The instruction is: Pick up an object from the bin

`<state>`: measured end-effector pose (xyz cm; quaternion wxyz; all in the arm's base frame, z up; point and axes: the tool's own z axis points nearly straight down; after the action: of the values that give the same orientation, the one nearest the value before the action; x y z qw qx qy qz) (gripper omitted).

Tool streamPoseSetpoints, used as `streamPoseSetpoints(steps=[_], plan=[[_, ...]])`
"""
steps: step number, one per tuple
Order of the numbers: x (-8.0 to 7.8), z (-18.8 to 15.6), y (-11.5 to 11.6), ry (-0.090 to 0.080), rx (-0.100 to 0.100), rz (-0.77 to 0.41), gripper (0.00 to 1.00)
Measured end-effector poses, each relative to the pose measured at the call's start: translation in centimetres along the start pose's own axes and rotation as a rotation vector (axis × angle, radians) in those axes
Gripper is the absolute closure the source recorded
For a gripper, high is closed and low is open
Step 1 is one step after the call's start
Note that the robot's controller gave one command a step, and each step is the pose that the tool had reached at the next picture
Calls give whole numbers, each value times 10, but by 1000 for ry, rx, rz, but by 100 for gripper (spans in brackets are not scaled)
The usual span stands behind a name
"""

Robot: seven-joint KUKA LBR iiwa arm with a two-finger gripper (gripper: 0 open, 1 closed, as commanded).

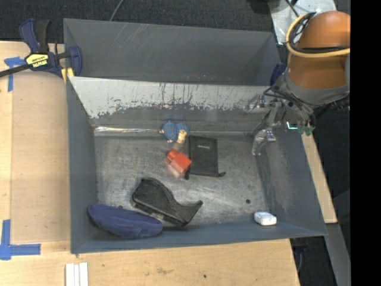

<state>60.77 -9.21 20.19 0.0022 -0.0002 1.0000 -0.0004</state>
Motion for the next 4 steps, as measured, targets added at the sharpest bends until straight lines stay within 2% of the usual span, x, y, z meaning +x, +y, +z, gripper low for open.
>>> streamPoseSetpoints(steps=[1, 2, 3, 4], plan=[[5, 128, 77, -7, 2, 162, 0], [-3, 100, 98, -3, -1, -153, 0], [6, 97, 81, 3, 0, 115, 0], [15, 127, 80, -4, -1, 405, 0]])
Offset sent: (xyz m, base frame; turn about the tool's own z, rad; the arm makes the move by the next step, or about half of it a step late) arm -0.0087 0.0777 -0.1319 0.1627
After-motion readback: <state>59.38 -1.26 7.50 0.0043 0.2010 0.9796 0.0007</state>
